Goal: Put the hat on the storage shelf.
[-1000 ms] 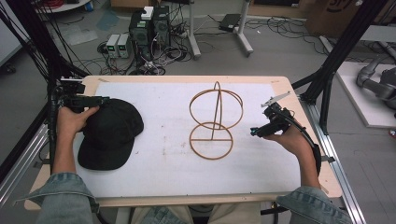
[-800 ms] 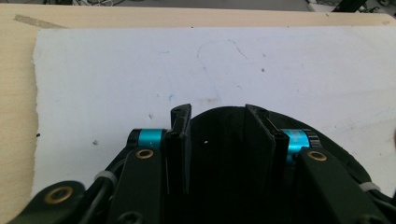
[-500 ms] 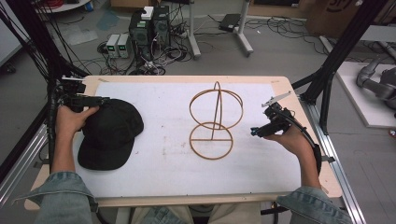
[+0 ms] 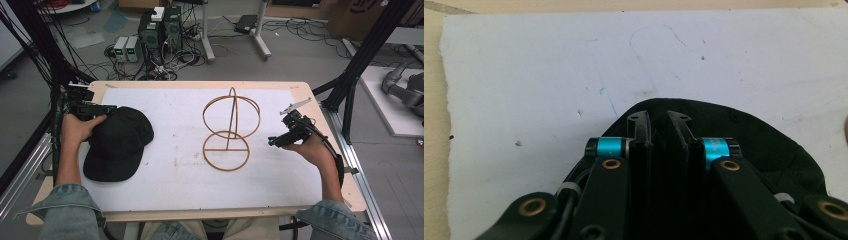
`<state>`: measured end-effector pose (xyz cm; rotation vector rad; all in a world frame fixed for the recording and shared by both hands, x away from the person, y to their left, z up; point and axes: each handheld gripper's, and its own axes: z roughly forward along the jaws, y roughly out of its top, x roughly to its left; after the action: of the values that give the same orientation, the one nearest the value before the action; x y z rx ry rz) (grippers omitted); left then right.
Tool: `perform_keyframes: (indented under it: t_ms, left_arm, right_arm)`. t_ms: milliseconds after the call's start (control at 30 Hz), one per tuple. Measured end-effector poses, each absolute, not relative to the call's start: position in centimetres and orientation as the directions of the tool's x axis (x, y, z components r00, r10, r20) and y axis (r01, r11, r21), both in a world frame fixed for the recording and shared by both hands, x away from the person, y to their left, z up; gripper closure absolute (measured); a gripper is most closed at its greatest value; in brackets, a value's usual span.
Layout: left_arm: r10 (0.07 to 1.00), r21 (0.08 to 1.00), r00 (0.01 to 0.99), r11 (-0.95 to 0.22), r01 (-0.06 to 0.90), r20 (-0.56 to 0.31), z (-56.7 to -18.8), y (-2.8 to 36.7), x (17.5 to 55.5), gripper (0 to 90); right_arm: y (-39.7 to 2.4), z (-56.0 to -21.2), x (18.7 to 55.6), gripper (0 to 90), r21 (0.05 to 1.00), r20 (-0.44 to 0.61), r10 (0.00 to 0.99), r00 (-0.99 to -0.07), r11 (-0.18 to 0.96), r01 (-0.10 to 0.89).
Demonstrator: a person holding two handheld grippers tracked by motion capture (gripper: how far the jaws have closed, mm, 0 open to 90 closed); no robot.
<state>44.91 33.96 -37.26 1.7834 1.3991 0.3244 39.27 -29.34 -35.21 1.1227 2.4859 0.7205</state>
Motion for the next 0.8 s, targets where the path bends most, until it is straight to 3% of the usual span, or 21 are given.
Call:
perform_keyframes:
  t_ms: [233,800]
  left_arm:
    - [0.884,0.746,0.377,-0.051,0.664,-0.275,-37.0,34.1,44.6,86.7]
    - [0.871,0.760,0.392,-0.034,0.649,-0.296,-34.7,34.4,43.8,87.8]
  right_arm:
    - [-29.3,-35.2,39.3,8.3,0.565,-0.080,0.767,-0.637,0.561,0.605]
    - [-29.1,-35.1,39.3,8.3,0.566,-0.077,0.761,-0.644,0.565,0.600]
